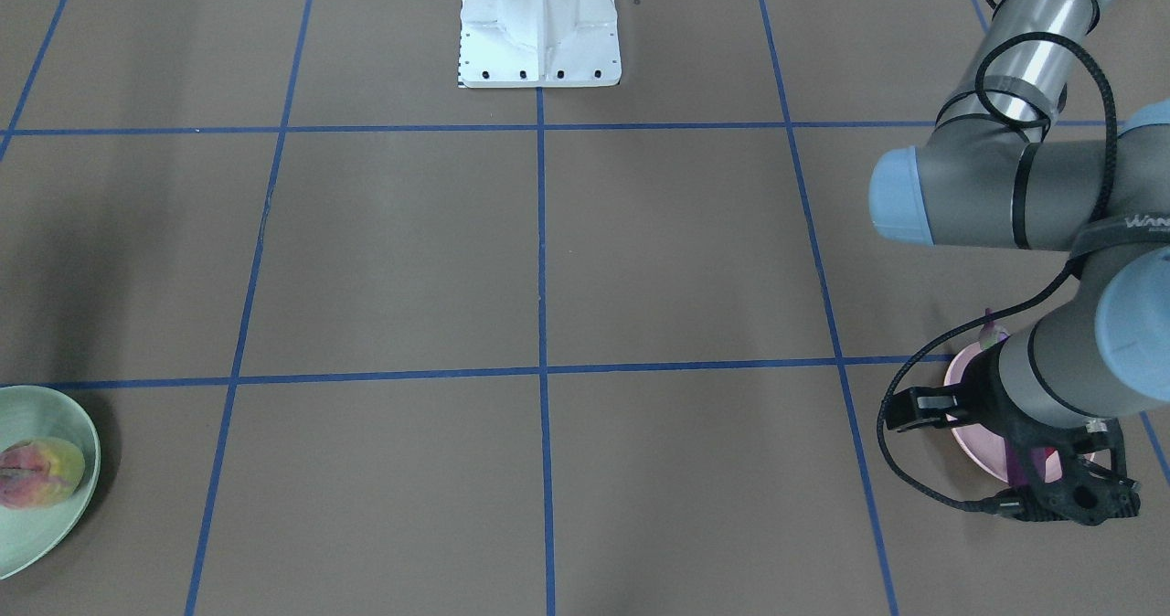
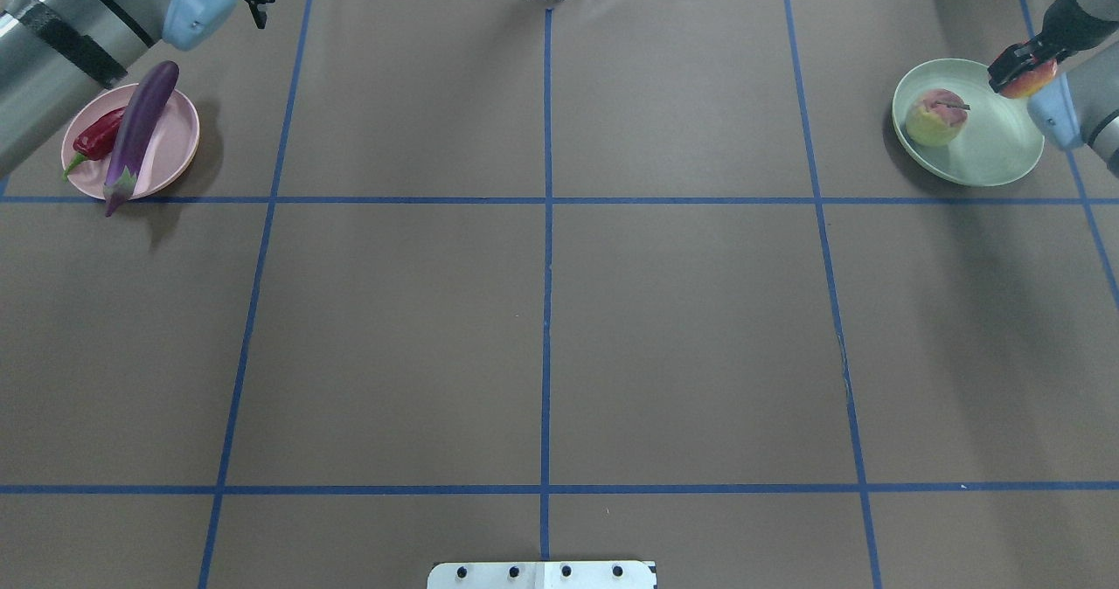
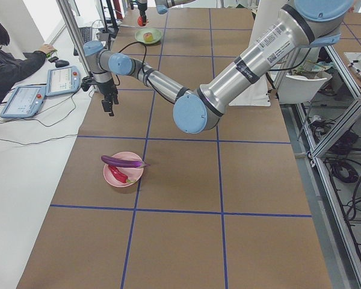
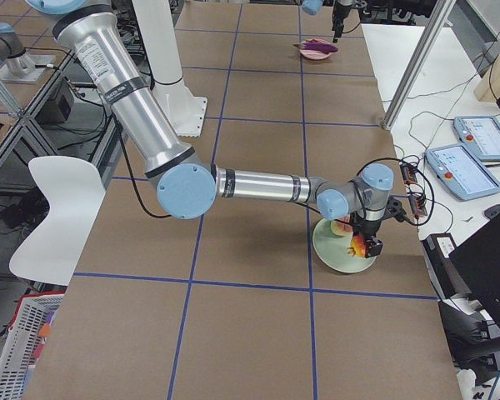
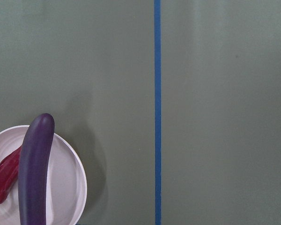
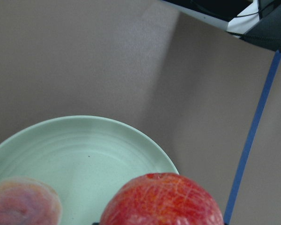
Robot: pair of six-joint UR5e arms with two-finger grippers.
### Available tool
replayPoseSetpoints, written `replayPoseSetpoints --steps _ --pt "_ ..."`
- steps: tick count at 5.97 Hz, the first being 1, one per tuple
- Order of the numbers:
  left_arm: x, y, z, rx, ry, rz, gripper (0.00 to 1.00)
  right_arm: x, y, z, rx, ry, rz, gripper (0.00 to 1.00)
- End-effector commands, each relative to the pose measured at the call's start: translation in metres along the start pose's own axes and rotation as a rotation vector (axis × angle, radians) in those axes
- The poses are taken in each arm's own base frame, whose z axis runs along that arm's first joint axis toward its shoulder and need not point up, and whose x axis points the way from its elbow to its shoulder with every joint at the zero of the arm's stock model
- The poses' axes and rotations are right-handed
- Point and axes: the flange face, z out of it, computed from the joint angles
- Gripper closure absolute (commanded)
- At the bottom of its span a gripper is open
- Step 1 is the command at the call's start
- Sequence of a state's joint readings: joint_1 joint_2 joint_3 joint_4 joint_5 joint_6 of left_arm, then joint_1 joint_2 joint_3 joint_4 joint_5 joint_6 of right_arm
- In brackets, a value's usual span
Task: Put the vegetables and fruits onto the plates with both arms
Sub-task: 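Set the pomegranate beside the peach on the green plate and open the right gripper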
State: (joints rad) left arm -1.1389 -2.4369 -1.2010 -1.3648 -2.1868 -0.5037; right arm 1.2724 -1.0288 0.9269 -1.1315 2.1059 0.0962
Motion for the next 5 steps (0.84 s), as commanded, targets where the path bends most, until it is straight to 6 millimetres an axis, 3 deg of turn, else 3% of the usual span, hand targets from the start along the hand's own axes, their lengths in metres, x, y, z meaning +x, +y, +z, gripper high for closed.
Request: replayPoseSetpoints --steps 1,2,3,4,5 --pt "0.002 0.0 -0.002 0.004 0.0 0.002 0.0 -0.01 0.006 0.013 -0.024 -0.033 -0.005 1.0" --pt "0.002 0.0 -0.002 0.004 -0.001 0.002 0.0 -0.012 0.012 0.016 -0.039 -0.088 0.015 0.36" --pt "0.004 0.002 -0.006 0.014 0.002 0.009 0.0 -0.016 0.012 0.014 -0.037 -0.105 0.035 0.0" --pt "0.001 0.007 -0.012 0.029 0.005 0.016 0.0 -0.017 0.008 -0.001 -0.022 -0.147 0.058 0.0" --pt "-0.001 0.008 -0.014 0.033 0.007 0.021 0.0 -0.007 0.005 -0.034 -0.025 -0.193 0.104 0.0"
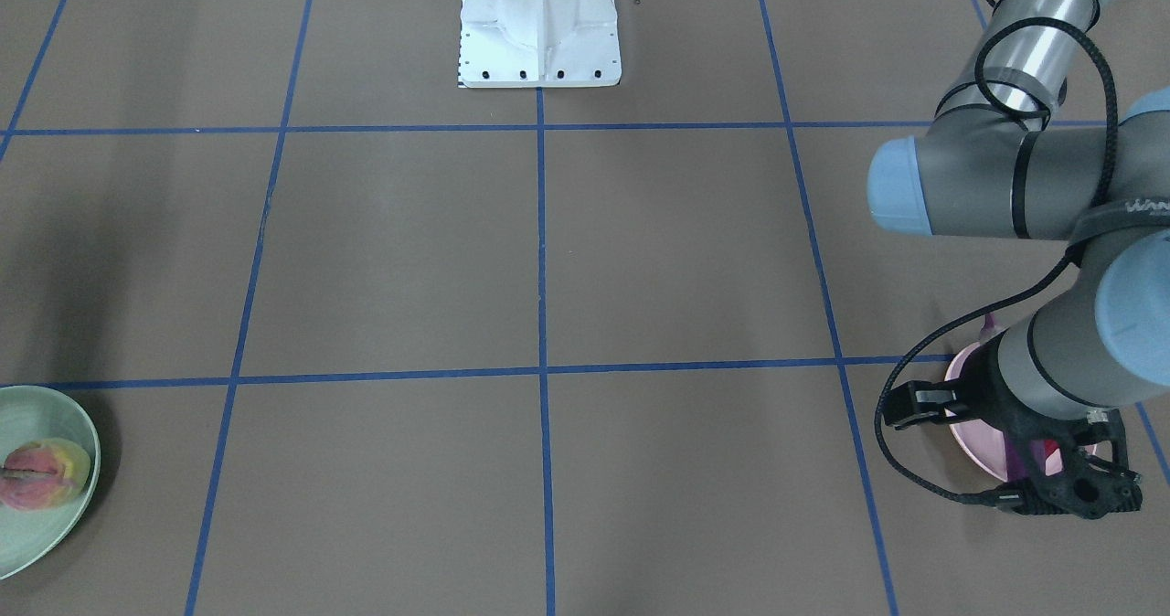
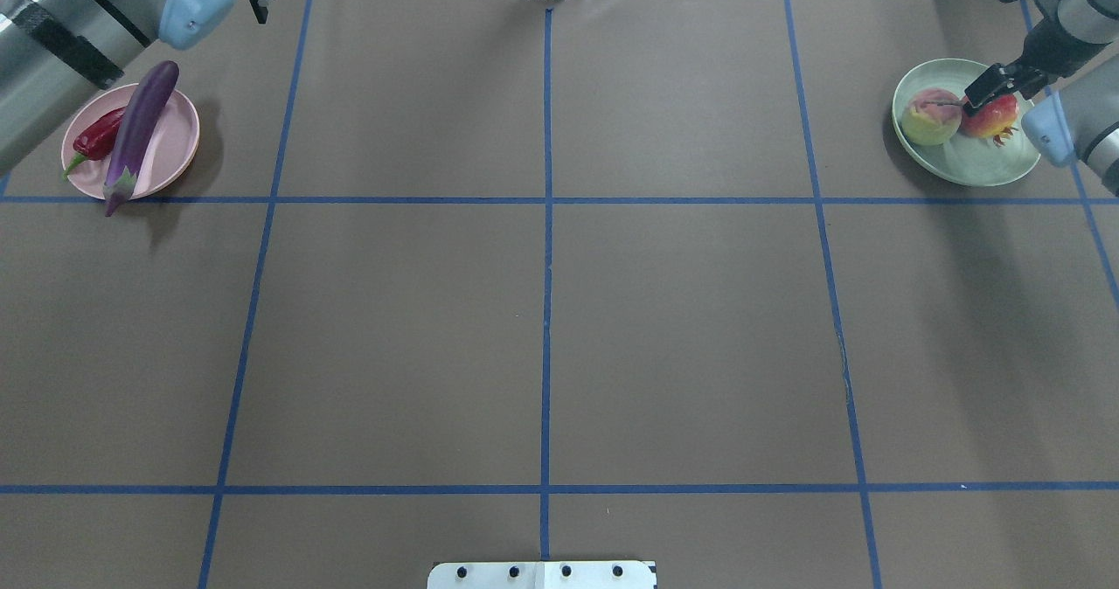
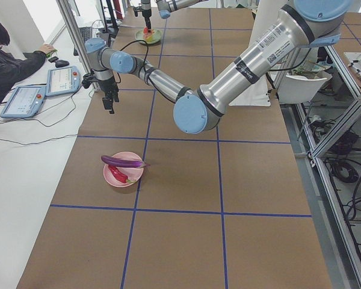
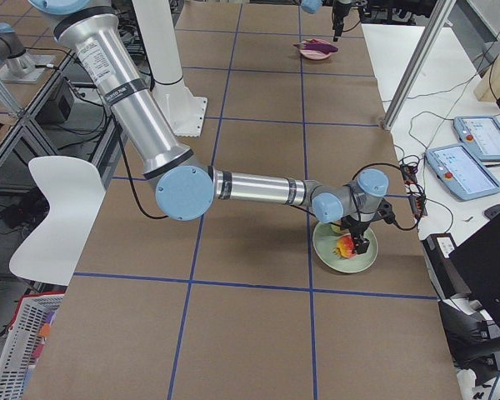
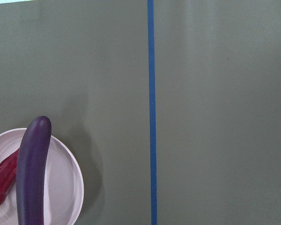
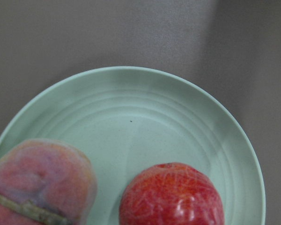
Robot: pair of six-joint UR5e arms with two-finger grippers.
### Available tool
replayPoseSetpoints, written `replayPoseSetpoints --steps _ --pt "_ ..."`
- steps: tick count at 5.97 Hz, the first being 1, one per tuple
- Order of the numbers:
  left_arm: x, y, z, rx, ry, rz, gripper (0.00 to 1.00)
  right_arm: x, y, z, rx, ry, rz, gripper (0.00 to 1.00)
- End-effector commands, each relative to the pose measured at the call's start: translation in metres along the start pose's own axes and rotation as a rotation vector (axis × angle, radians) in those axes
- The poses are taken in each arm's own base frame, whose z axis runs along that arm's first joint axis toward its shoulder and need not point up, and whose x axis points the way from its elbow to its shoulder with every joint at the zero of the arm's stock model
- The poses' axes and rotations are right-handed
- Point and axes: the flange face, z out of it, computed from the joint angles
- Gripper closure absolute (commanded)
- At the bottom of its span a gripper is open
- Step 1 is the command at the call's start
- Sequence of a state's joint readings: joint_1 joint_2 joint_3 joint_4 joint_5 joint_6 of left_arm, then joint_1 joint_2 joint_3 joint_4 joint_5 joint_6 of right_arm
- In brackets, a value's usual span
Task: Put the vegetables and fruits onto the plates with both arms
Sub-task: 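Set the pomegranate beside the peach on the green plate and open the right gripper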
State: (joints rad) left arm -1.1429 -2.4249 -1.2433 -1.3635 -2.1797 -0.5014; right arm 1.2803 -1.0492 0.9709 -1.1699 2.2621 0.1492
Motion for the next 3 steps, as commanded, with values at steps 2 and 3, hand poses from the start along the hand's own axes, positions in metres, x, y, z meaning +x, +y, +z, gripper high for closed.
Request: replayPoseSetpoints --steps 2,3 --pt "-0.055 0.028 -0.008 0.036 0.008 0.071 0.0 -0.034 0.006 -0.144 -0.024 -0.03 0.136 0.0" --pt "-0.108 0.041 -0.014 0.049 0.006 0.151 0.0 -0.047 0.034 -0.174 -0.025 -0.028 0.158 0.0"
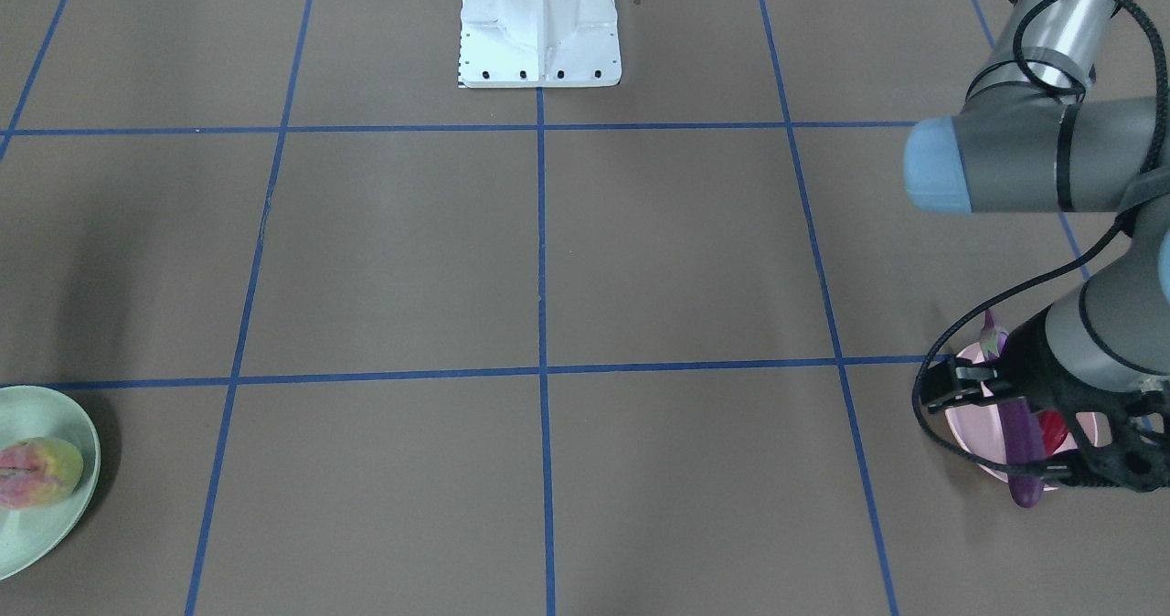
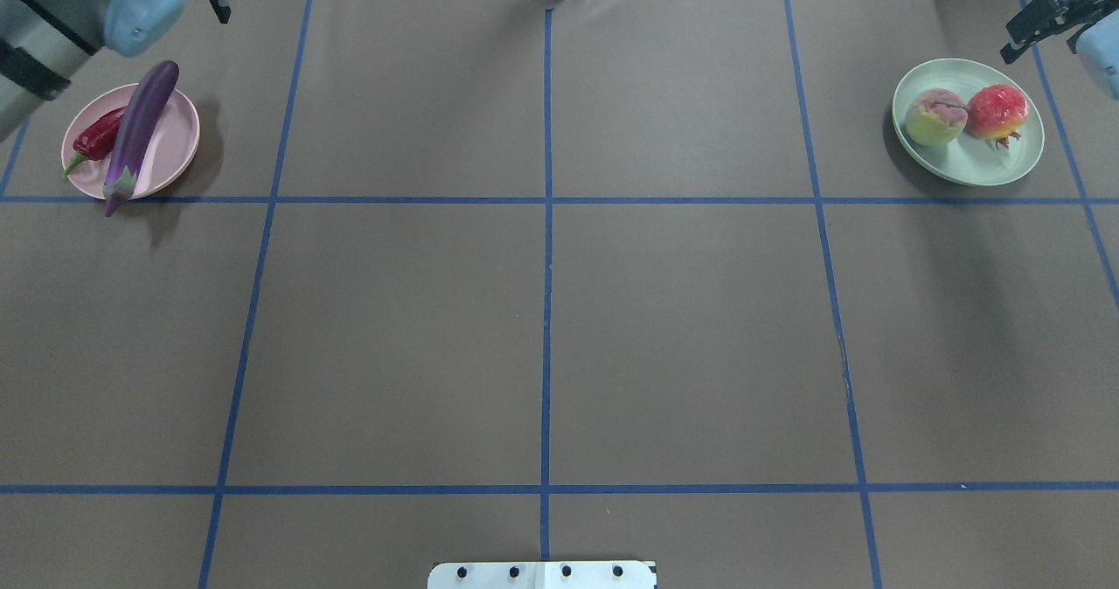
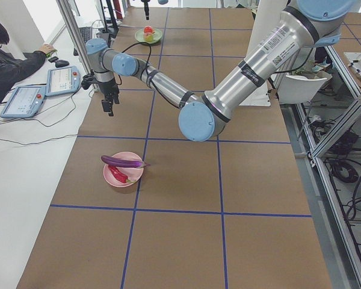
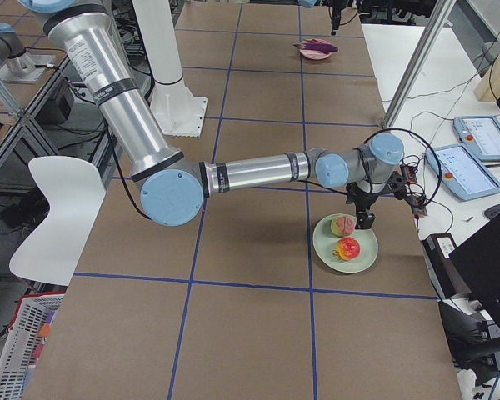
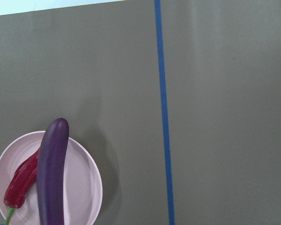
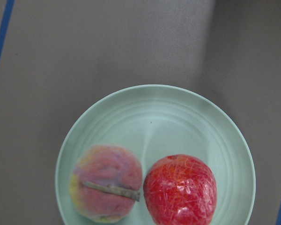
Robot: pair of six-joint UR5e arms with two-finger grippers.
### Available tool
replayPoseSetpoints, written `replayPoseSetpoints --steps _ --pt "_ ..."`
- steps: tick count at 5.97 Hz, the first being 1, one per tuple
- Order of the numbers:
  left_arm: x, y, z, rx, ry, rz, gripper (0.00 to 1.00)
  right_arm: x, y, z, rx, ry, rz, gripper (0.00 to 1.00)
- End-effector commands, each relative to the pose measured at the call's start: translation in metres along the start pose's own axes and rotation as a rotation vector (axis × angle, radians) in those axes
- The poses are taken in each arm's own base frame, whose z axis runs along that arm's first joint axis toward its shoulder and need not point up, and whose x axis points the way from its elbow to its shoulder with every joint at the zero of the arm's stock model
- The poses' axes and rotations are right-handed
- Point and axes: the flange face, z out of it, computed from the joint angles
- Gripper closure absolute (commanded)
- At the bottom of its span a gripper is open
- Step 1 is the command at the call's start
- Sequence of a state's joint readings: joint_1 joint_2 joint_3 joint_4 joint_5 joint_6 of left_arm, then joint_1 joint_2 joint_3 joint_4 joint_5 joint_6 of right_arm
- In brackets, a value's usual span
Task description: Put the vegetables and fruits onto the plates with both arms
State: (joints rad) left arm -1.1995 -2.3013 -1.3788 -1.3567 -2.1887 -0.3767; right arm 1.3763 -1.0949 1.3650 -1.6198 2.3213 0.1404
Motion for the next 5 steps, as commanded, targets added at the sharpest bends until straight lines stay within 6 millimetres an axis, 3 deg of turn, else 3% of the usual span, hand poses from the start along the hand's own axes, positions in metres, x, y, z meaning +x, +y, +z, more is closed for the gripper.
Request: replayPoseSetpoints --steps 1,2,3,4,5 --pt "-0.087 0.06 0.007 0.014 0.005 0.107 0.0 -0.01 0.06 -0.043 0.001 -0.02 0.033 0.0" --pt "-0.146 0.09 -0.005 0.029 0.004 0.183 0.0 0.008 0.094 -0.044 0.004 -0.039 0.057 0.0" --pt "-0.214 0.124 0.009 0.001 0.106 0.195 0.0 0.032 0.126 -0.038 0.0 -0.037 0.069 0.0" --pt "-0.25 0.139 0.007 0.007 0.115 0.165 0.0 0.058 0.148 -0.032 -0.013 -0.048 0.041 0.0" --pt "-0.286 0.16 0.019 -0.014 0.112 0.095 0.0 0.081 0.169 -0.028 -0.022 -0.073 0.058 0.0"
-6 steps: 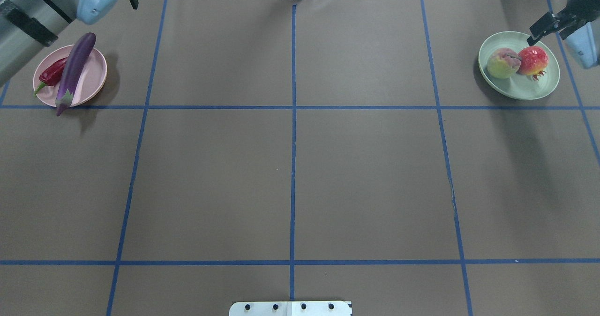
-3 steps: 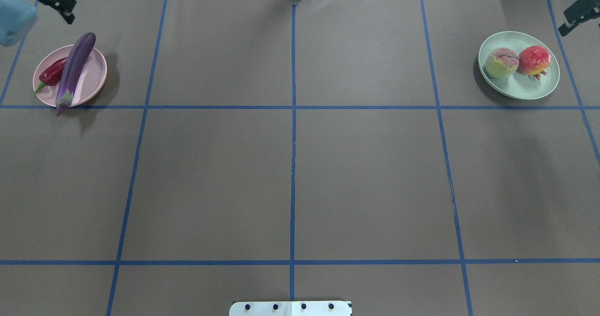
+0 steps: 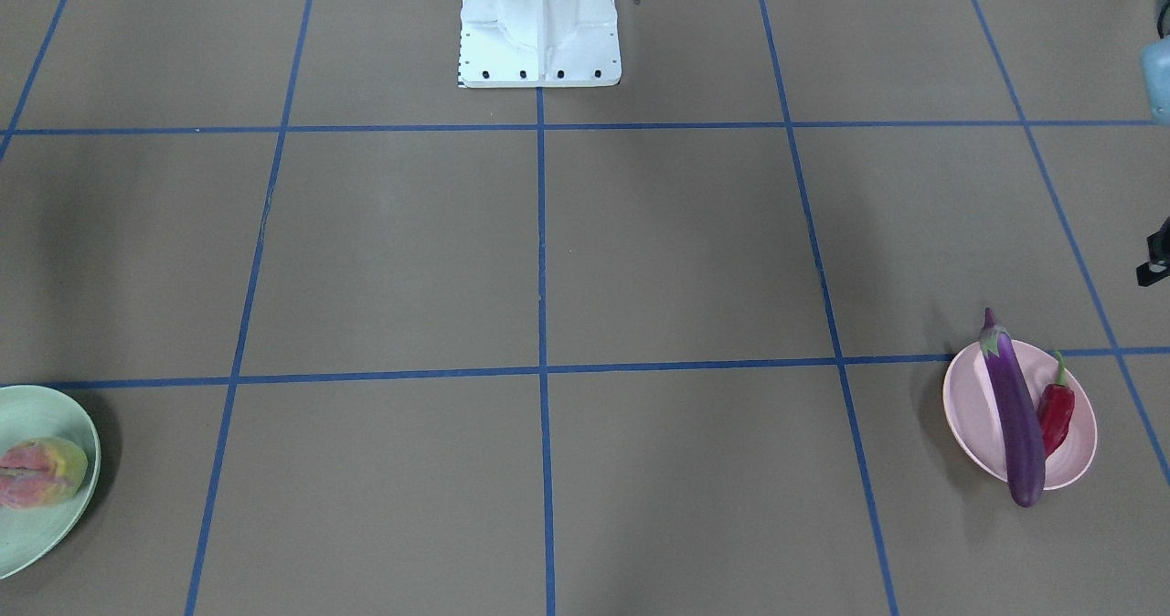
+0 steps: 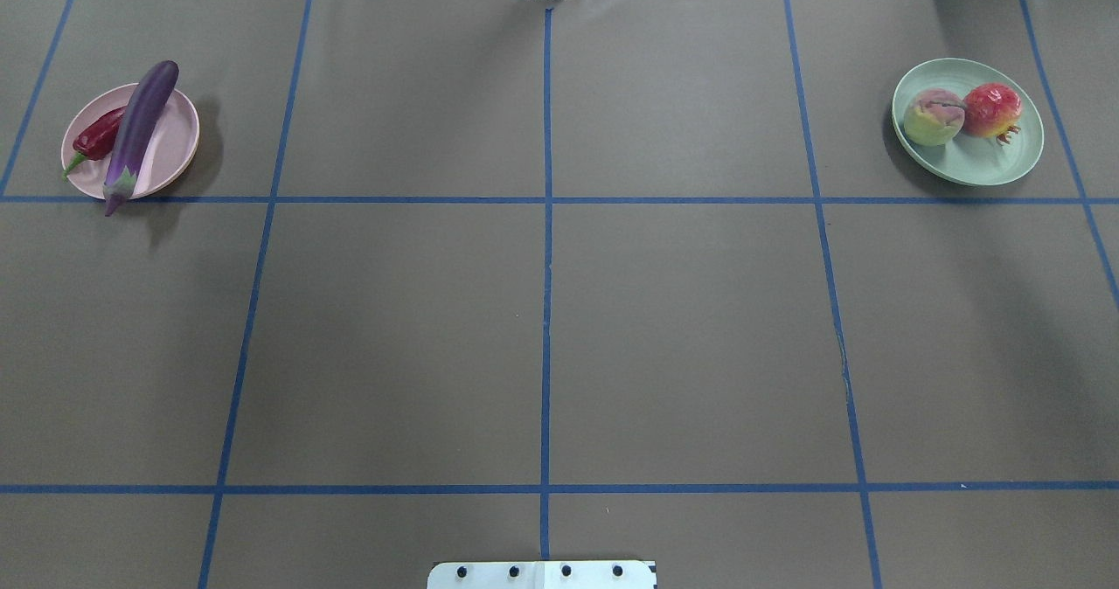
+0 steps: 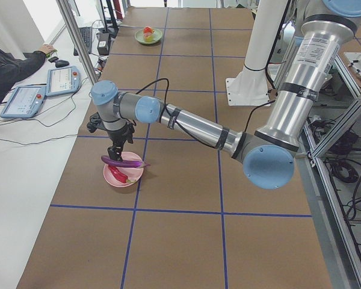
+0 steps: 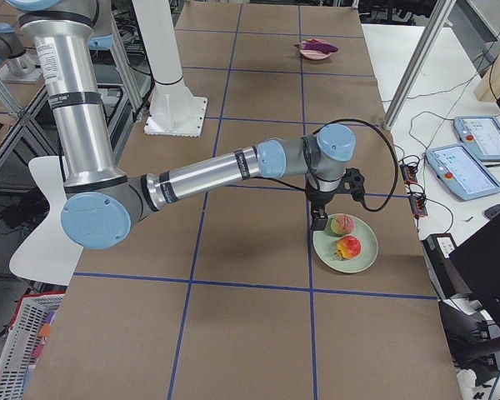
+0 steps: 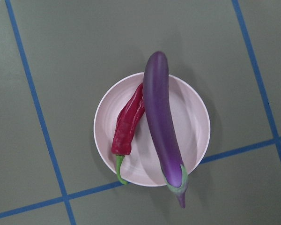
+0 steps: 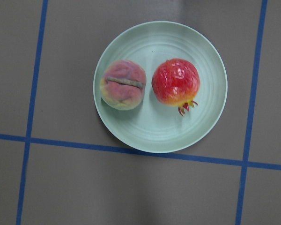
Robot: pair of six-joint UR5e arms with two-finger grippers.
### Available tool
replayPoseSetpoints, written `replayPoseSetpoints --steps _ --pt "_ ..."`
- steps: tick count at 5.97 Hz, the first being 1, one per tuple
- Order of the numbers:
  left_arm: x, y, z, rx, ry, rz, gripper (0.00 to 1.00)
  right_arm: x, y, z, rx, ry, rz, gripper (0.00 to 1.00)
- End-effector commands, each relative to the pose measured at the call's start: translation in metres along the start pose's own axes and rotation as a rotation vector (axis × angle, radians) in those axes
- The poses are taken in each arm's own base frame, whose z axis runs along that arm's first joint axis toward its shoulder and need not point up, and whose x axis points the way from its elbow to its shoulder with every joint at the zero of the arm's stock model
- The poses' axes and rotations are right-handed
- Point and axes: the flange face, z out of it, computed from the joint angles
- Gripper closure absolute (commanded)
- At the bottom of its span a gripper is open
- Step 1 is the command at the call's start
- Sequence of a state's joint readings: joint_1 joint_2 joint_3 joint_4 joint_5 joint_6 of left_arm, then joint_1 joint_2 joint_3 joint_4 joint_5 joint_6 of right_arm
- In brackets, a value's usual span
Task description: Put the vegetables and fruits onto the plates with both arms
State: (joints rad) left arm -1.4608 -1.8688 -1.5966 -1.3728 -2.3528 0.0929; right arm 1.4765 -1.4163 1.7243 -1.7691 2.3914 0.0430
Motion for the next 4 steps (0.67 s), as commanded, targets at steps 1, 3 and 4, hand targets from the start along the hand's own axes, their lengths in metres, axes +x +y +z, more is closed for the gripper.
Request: replayPoseSetpoints --steps 1,3,4 --pt "-0.039 0.031 0.007 -0.003 0.006 -0.063 0.0 0.038 0.034 0.003 -0.007 -0.061 0.047 0.0" --pt "-0.083 0.081 0.027 0.006 0.0 -0.105 0.0 0.061 0.053 0.019 -0.037 -0.056 0.085 0.0" --pt "-0.12 0.101 0.044 0.003 -0.002 -0.149 0.0 0.072 0.061 0.022 -0.045 -0.056 0.113 0.0"
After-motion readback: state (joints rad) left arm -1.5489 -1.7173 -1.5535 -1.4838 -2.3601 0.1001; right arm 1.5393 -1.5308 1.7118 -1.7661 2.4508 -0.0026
